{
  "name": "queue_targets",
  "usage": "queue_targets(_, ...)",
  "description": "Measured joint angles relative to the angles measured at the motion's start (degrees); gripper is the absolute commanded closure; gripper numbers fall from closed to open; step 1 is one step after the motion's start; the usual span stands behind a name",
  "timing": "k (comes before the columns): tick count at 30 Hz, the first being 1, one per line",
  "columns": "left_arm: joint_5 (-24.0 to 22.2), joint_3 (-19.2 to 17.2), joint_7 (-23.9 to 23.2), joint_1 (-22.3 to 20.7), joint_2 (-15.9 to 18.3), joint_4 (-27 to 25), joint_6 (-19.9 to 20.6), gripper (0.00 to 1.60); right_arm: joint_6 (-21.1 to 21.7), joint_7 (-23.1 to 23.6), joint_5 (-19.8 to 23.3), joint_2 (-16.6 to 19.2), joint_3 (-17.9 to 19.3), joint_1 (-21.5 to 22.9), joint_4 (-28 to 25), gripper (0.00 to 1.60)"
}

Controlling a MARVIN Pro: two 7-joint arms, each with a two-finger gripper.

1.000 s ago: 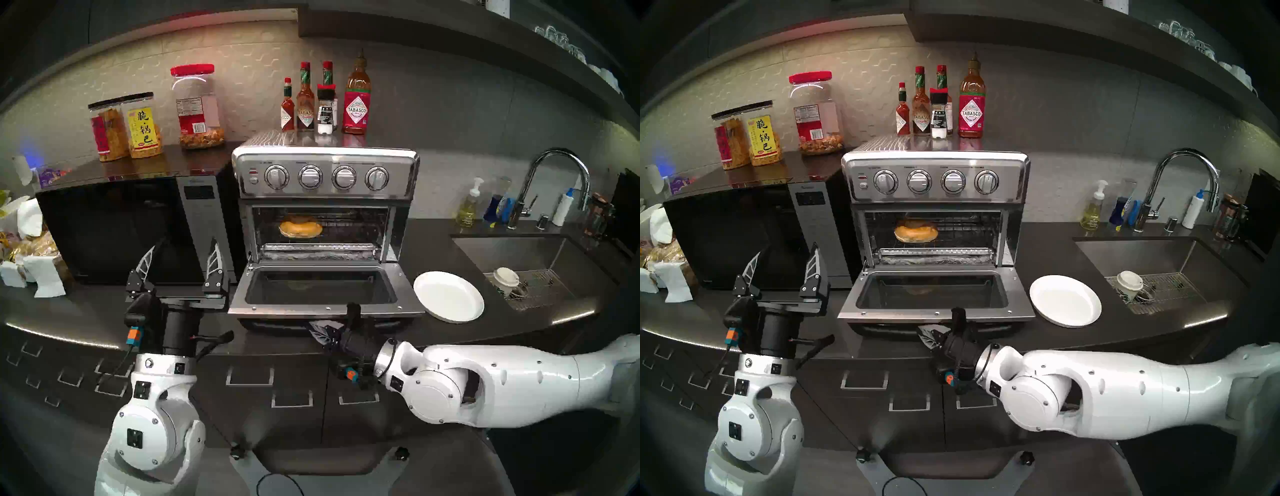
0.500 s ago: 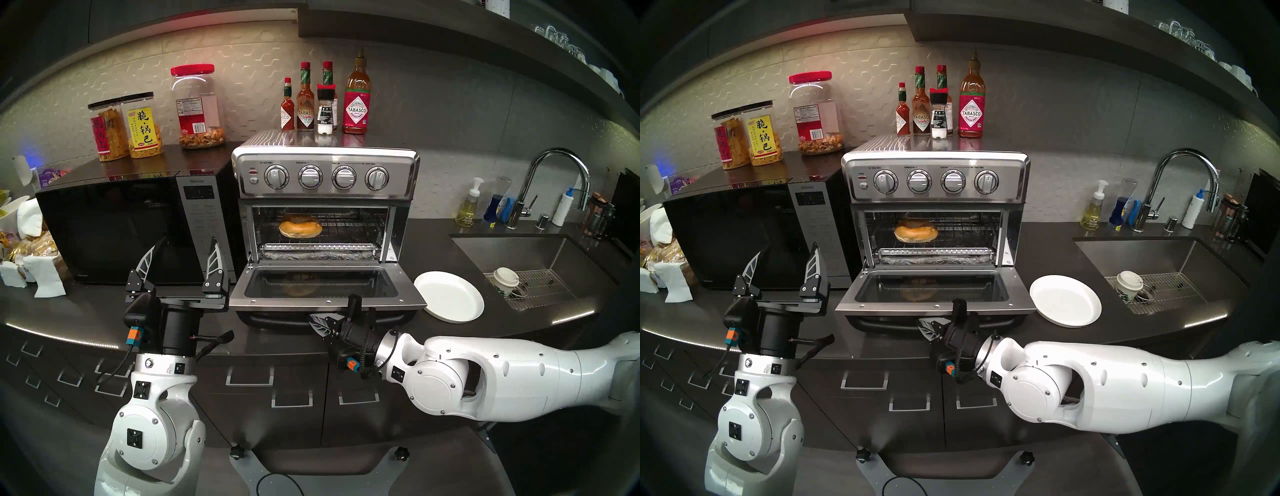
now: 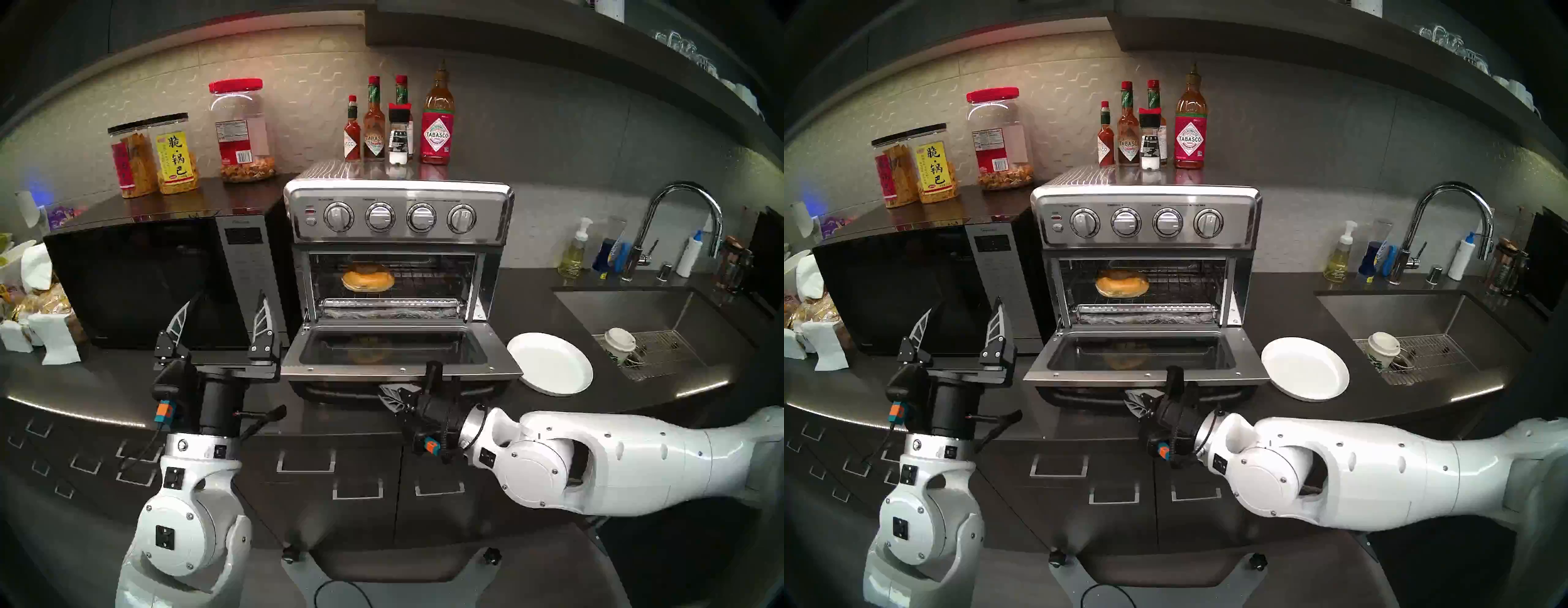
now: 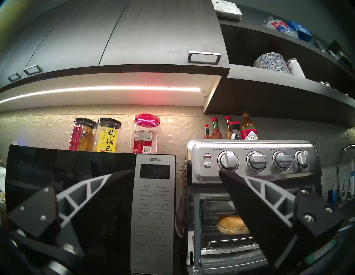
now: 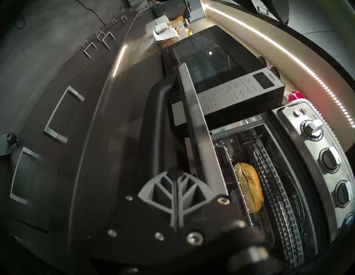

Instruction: Open the oven and place the bagel inside on the rack

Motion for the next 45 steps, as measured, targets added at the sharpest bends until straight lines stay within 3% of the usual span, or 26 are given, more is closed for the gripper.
queue_targets(45, 0.0, 0.0, 0.0, 0.0, 0.0, -0.01, 0.0, 0.0, 0.28, 0.13, -0.43, -0.09, 0.03, 0.02, -0.03, 1.6)
